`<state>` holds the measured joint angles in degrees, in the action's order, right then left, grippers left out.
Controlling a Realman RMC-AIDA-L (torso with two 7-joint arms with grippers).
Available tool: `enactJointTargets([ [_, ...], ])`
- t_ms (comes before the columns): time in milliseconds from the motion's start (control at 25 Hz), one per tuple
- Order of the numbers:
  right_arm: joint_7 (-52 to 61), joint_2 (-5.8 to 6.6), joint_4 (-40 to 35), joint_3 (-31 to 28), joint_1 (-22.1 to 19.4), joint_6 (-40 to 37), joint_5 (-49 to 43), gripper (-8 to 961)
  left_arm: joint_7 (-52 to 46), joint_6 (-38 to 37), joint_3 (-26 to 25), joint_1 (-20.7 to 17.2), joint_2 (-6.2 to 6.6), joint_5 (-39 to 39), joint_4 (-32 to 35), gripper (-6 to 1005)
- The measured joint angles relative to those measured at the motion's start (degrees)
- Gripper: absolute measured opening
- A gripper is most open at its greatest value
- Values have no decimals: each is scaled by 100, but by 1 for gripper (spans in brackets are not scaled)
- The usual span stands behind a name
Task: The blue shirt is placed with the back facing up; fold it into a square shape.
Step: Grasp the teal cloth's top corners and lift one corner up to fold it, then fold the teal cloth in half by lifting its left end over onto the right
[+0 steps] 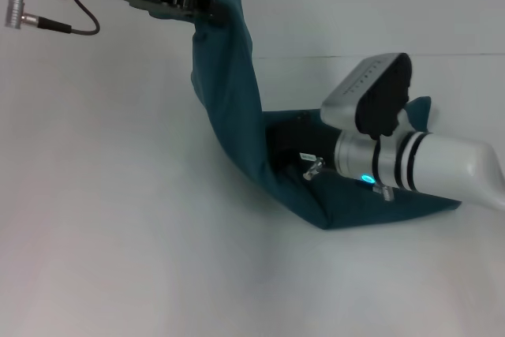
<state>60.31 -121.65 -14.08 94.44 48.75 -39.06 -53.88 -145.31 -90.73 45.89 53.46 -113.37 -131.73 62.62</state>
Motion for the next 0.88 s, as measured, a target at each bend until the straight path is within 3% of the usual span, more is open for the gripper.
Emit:
enactJointTargets([
  [240,184,7,-69,65,-30,-11,36,-1,1,0,69,25,4,-38,-54,143],
  [400,296,167,-272,-193,-560,-69,507,-1,-50,46,159,116,46,-64,-243,144],
  [600,624,563,-1007,-1572,-1934,-644,630,-1,-49,51,373,465,40,-193,-611,144],
  [720,844,809,-1097,-2533,-2584,-1314,593,-1,-56,80,565,579,13,-194,-706,144],
  [840,1082,1045,-1100,-3006,-3040,-1875,566,0,-136,258,922,773,-72,-195,-884,143],
  [880,1157,1214,-1100,-3199,-3311,-2204,562,0,-151,294,961,802,-84,-195,-915,143],
])
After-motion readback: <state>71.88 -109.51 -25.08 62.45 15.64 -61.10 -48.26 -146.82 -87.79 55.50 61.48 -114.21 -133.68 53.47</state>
